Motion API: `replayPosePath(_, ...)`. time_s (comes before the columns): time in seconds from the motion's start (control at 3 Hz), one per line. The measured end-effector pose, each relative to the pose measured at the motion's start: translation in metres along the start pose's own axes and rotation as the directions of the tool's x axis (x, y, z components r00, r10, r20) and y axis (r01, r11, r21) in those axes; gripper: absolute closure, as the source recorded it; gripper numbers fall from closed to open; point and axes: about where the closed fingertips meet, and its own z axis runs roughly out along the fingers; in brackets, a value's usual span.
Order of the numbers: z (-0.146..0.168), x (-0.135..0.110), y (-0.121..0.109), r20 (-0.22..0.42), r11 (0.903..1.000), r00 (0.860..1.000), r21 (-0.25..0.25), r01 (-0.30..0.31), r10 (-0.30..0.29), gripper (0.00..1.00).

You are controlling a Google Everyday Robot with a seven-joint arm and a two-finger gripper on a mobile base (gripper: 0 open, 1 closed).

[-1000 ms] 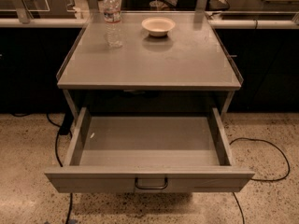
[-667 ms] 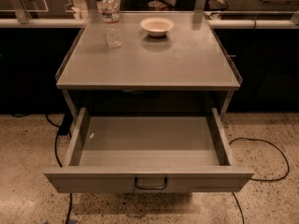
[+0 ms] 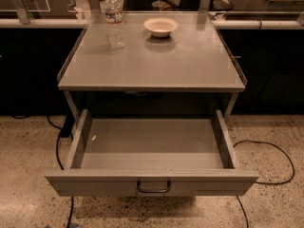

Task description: Close top drawer

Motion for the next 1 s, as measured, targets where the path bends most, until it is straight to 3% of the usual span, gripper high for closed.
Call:
replayPosePath(0.33, 0.001, 0.005, 0.0, 0.012, 0.9999, 1.0, 0.011, 0.002, -0.002, 0.0)
replayPosePath(0.67, 0.021, 0.043, 0.013, 0.019, 0.9976, 0.999, 0.049, 0.049, -0.05, 0.0)
replayPosePath(1.0, 0.021, 0.043, 0.013, 0.019, 0.9976, 0.999, 0.049, 0.049, -0.05, 0.0)
